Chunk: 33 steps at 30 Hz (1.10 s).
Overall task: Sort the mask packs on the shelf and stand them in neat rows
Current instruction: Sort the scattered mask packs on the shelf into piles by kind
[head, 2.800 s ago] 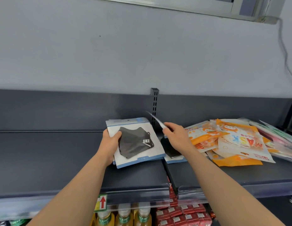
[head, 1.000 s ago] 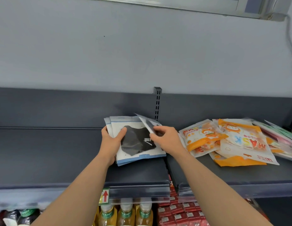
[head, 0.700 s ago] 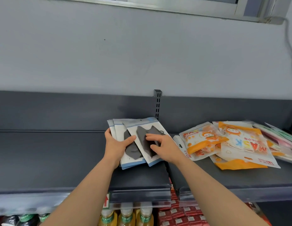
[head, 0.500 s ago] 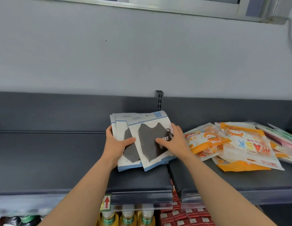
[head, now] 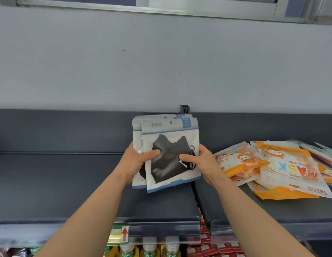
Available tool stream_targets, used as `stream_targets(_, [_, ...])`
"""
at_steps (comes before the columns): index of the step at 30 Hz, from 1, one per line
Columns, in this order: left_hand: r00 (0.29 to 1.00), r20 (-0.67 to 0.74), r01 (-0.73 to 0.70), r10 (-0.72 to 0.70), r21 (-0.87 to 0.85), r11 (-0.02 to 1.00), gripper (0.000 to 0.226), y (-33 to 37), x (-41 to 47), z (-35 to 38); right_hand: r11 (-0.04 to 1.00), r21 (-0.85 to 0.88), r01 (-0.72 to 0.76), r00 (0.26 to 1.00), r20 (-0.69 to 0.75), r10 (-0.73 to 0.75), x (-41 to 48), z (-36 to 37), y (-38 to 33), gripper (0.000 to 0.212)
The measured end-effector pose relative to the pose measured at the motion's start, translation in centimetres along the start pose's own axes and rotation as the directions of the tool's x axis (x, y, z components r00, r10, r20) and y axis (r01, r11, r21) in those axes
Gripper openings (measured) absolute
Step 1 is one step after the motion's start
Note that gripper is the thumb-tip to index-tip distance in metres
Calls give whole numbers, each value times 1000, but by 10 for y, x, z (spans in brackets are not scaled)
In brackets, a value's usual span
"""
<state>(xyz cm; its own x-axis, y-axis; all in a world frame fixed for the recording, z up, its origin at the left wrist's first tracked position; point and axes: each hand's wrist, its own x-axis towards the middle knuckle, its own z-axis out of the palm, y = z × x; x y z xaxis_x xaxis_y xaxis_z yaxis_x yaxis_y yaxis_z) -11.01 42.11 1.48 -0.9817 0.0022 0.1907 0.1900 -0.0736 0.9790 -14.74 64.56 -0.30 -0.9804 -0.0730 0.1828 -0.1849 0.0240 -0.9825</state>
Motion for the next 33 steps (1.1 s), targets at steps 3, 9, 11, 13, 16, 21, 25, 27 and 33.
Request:
stream_targets(3, [980,-134,-122,145,167,978,51,9,7,2,993,20,114,992,-56,-113,1,-1,-12,49])
stream_targets(9, [991,-120,-25,57,254,967,66,-17,5,9,999,-27,33,999,11,-33,-2,3,15,41])
stream_targets(11, [987,-141,-41,83,281,959,60,-14,9,15,999,-6,48,999,-11,-48,2,4,14,35])
stream_targets(13, [981,-144,-86,131,280,956,57,-6,15,18,998,18,55,997,-47,-54,7,3,7,41])
stream_targets(16, [994,-60,-77,95,242,967,66,-10,16,16,1000,18,2,999,-52,-1,11,1,7,50])
stream_targets(21, [999,-14,32,-29,306,951,74,-37,13,14,995,-32,-96,994,-58,94,5,7,18,42])
stream_targets(25, [999,-53,27,-9,341,940,58,-35,18,12,995,-88,-56,994,-99,47,10,2,17,35])
stream_targets(27, [998,-55,51,-33,368,928,53,-38,16,12,991,-112,-72,996,-69,64,7,4,19,32])
stream_targets(33, [995,-76,-36,67,359,932,68,-40,16,18,988,-149,28,981,-187,-56,7,7,15,46])
